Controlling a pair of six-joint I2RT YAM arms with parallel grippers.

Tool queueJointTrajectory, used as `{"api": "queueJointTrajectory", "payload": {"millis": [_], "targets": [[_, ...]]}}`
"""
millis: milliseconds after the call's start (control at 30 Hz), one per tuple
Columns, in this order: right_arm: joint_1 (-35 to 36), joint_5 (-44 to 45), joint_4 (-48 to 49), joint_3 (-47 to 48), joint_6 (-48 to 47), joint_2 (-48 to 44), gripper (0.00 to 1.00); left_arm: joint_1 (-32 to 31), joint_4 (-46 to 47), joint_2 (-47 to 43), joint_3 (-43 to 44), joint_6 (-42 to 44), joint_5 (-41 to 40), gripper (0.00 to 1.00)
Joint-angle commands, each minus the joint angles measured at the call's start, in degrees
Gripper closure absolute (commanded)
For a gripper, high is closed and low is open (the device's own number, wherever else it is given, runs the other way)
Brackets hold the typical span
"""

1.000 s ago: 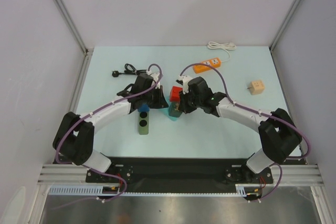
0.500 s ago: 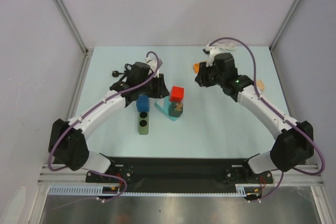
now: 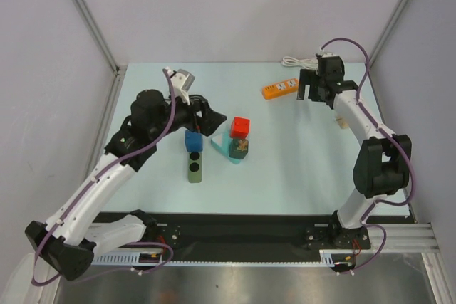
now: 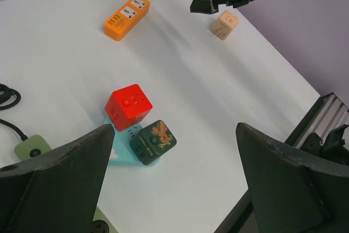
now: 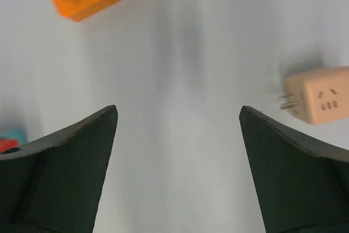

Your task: Insert the plug

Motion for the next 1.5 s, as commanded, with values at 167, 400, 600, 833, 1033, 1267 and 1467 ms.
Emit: {"api": "queueJointTrajectory", "payload": {"millis": [167, 400, 600, 833, 1033, 1267, 1467], "targets": [[-8.0, 11.7, -10.8, 10.8, -6.0, 7.8, 0.02, 0.3, 3.4, -2.8, -5.3, 2.8, -0.3, 0.0], [-17.8, 1.9, -12.2, 8.8, -4.1, 8.9, 0.11, 0.3, 2.7, -2.8, -5.9, 4.1, 0.0, 0.06], [-19.3, -3.4, -12.8, 6.7, -10.8, 9.2, 0.11, 0.3, 3.1, -0.7, -5.6, 3.4, 3.0, 0.06], [-21.3, -6.8, -11.8, 7.9, -12.3, 13.6, 0.13, 0.3, 2.9, -0.7, -5.3, 4.0, 2.4, 0.09], [-21.4, -2.2, -14.1, 12.3, -12.9, 19.2, 0.15, 0.3, 2.8, -1.0, -6.0, 4.6, 1.7, 0.1], [-20.0, -7.3, -13.5, 10.4, -12.0, 17.9, 0.52, 0.3, 3.2, -0.2, -6.1, 4.9, 3.2, 0.13], [-14.0, -5.5, -12.5, 4.8, -11.9, 14.3, 0.65, 0.3, 3.3, -0.4, -6.4, 4.9, 3.2, 0.13]]}}
